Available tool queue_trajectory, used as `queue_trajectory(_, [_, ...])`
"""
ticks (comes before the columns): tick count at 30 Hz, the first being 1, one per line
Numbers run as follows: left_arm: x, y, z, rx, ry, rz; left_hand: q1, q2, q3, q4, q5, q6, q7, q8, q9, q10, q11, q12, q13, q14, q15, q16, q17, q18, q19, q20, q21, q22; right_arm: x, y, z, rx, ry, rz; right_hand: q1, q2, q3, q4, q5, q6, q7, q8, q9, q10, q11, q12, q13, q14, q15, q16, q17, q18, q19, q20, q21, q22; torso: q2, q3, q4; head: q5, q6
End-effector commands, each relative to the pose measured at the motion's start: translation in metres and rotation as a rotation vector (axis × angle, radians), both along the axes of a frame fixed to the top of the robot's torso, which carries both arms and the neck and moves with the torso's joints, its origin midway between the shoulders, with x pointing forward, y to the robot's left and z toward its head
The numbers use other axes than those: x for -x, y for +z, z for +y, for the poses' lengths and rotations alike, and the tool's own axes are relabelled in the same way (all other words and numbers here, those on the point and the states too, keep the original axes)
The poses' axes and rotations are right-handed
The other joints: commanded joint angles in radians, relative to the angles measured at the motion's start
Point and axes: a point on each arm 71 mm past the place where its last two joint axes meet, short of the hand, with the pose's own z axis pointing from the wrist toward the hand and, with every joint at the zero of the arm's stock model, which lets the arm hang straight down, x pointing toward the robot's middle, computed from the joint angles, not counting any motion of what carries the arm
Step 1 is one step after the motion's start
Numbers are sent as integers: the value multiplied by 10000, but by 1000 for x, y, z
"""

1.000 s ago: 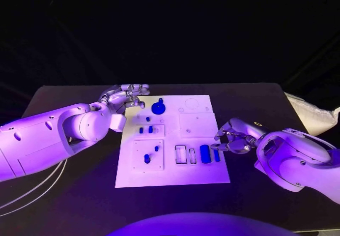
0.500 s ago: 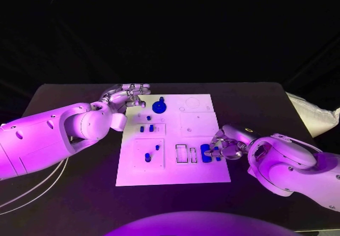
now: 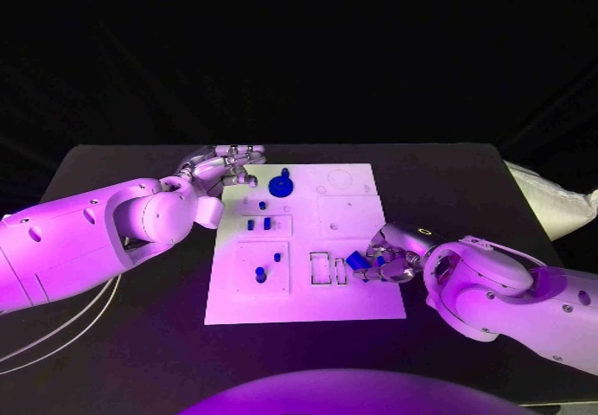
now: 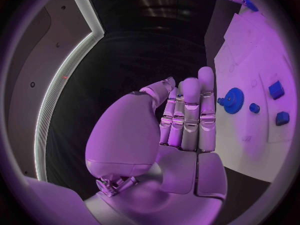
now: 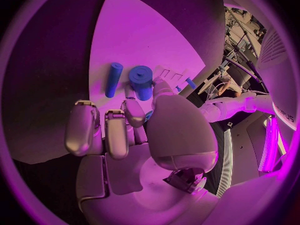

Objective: Assemble the parts on the task board

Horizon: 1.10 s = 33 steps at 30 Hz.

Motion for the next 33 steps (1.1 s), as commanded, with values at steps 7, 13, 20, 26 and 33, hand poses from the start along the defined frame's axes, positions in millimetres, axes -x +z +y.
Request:
queue_trajectory(7, [1,1,-1,84,-217,-51,5,77,-38,-39,53,-56,15,46,-3,-49,16,60,11,-72,-23,-61,-8,107,-48,2,-60,-8,4,-15,3,313,47,409,211,365,-114,25,277,149,-67,134,61,30,-100,54,126,629,28,41,214,-108,-9,2,57,43,-7,-13,-14,23,-1])
queue_trajectory(13, [1,1,-1,84,-223,-45,5,77,-38,-39,53,-56,15,46,-3,-49,16,60,11,-72,-23,-61,-8,107,-48,2,-60,-8,5,-11,2,-180,-255,-41,447,683,-76,-10,510,381,-163,267,182,147,-183,149,309,650,-35,103,331,-123,27,-48,114,144,-5,-3,-15,40,0])
queue_trajectory(20, [1,0,-1,83,-227,-32,5,77,-38,-39,53,-56,15,46,-3,-49,16,60,11,-72,-23,-61,-8,107,-48,2,-60,-8,8,5,2,-1388,-357,-816,639,866,-52,-23,809,489,-228,319,285,143,-245,38,276,656,-89,135,400,-138,54,-105,156,229,-16,-14,-19,34,16])
queue_trajectory(26, [1,0,-2,104,-270,-26,-7,82,-51,-40,54,-64,19,46,-4,-63,20,70,10,-79,-19,-60,-16,106,-50,4,-68,-13,10,13,9,-1903,-307,-855,586,929,-110,28,927,574,-265,361,355,185,-274,16,294,674,-114,187,497,-153,90,-136,205,321,-3,-10,5,0,36])
queue_trajectory(33, [1,-1,-3,121,-306,-16,-7,82,-51,-40,54,-64,19,46,-4,-63,20,70,10,-79,-19,-60,-16,106,-50,4,-68,-13,8,7,25,-2006,-56,-176,331,1047,-277,73,991,691,-327,441,516,246,-331,-42,320,688,-167,229,575,-169,126,-192,254,404,-10,-20,2,77,30])
